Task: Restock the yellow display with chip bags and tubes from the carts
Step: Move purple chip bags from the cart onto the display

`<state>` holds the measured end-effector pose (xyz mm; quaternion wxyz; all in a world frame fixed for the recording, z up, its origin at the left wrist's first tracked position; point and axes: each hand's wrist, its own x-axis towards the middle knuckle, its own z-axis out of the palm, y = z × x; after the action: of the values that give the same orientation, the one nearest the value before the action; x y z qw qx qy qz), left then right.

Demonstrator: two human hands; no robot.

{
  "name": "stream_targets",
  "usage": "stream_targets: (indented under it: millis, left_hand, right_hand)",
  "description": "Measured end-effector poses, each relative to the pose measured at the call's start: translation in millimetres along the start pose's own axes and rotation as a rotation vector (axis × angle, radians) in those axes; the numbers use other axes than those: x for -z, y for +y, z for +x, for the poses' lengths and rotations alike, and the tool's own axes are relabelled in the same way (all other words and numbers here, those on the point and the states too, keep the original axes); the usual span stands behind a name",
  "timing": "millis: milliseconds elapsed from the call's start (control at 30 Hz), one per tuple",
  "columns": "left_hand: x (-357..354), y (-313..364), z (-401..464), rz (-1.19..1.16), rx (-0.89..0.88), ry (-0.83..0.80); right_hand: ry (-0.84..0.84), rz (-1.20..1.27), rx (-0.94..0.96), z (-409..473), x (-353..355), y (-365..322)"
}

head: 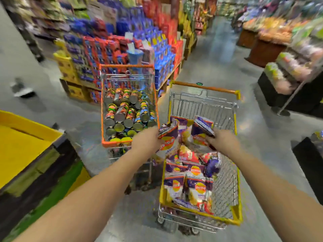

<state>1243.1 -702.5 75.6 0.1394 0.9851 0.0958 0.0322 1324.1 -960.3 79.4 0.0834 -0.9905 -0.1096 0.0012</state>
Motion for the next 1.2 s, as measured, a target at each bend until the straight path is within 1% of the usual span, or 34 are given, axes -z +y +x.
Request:
stream_targets:
  millis: [100,233,267,333,400,467,600,633,667,700,900,1067,1200]
  left_hand:
    - [32.0,-53.5,-35.1,-0.01,0.117,0.053]
    - [62.0,-133.0,-99.3,0.011,0.286,0.091]
    - [66.4,-146.5,-113.1,0.022,0.305,0.101]
    - [79.3,-188.6,-162.6,0.043,0.383,0.133]
    - [90.4,-226.4,-210.9,0.053,0.445,0.159]
    - [104.9,-273.3,-274.5,0.046,0.547,0.162]
    - [132.0,-350.3,-393.2,0.045,0.672,0.19]
    - [134.1,-359.5,-408.6,0.052,0.692,0.187]
    - [144.2,-380.4,-446.1,0.062,0.746,0.203]
    - [149.8,-390.5,-466.6,0.064,0.771,0.21]
    - [184.1,-464.0,-597.8,0.132,0.888,0.254]
    - [209.3,-513.4,-657.9,0.131,0.973,0.304]
    - [227.9,-555.7,-682.3,0.094,1.028,0.331]
  right_hand:
    - [0.022,0.023,0.164,-7.4,11.2,-63.0]
    - [-0.036,-0.07,0.387,-31.8,3.3,-160.6]
    - [-0.043,-0.09,0.435,-37.7,1.4,-178.5]
    - [-0.082,-0.099,0.561,-59.1,-6.9,-234.8]
    - [-0.136,-0.071,0.648,-81.1,-12.2,-284.5]
    - [-0.189,-0.063,0.744,-116.7,-20.6,-347.4]
    - [-0.269,-0.083,0.912,-193.6,-35.7,-456.9]
    - [-0.288,-0.092,0.928,-205.8,-36.3,-469.2]
    - [-0.293,-0.086,0.991,-229.4,-43.3,-502.7]
    - [-0.289,-0.092,1.021,-243.6,-46.1,-519.8]
    - [-0.224,-0.138,1.239,-346.2,-63.5,-642.2]
    - [-0.188,-0.219,1.392,-398.1,-69.3,-721.4]
    - [-0.215,-0.25,1.466,-414.9,-72.0,-780.2]
